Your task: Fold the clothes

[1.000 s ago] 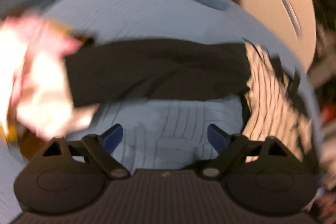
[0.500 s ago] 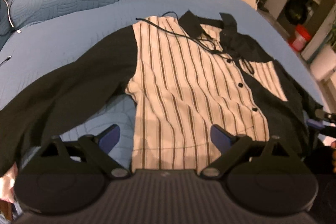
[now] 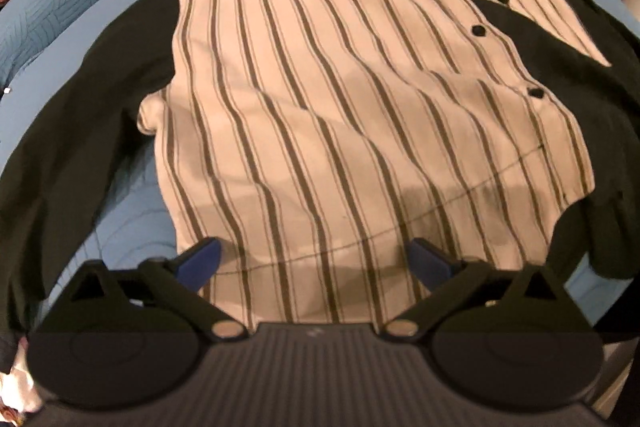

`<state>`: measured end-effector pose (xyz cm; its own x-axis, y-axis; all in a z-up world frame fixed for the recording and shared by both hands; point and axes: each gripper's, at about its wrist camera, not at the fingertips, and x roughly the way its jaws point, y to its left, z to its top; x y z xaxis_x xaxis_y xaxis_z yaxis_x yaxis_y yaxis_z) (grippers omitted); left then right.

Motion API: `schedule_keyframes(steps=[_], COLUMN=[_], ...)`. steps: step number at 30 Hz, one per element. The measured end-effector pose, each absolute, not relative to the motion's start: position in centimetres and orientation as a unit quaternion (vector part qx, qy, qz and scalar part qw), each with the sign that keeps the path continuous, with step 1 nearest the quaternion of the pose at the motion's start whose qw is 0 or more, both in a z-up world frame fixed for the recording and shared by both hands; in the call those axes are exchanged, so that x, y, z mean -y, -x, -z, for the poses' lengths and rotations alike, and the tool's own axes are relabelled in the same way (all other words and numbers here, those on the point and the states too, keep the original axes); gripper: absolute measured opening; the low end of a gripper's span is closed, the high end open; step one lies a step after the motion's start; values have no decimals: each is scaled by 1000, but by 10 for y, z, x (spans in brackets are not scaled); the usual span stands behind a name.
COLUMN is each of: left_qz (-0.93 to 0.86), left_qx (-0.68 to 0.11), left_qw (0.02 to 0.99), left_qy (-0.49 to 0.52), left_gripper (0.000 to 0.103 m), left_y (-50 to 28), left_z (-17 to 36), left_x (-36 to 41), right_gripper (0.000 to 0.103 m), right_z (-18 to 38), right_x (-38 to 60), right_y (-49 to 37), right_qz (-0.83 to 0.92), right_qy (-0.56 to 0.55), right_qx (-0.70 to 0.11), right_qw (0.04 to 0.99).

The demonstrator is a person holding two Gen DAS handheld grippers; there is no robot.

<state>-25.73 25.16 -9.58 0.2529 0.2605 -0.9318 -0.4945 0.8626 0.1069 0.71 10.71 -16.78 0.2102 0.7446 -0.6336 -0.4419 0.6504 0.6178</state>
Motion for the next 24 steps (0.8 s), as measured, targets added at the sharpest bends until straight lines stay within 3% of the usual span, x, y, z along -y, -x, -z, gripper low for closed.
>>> schedule_keyframes(steps=[7, 12, 19, 24], left_qz=[-235, -270, -350, -394], left_qx=[-547, -494, -432, -489], left_qw=[793, 813, 817, 766], left_qy=[132, 149, 155, 137], left_gripper=[100, 99, 100, 99], left_y=[263, 290, 411, 484], left_z=[91, 59, -6, 4], left_x=[-261, -284, -406, -482], right_gripper=[85, 84, 85, 85], right_z=[168, 168, 170, 171], right_x=[-110, -110, -111, -112], right_y=[-6, -6, -6, -6], right_qz=[-387, -386, -387, -388], right_qy=[-139, -138, -135, -133], right_qx=[-491, -490, -489, -489], right_qw=[768, 769, 770, 770])
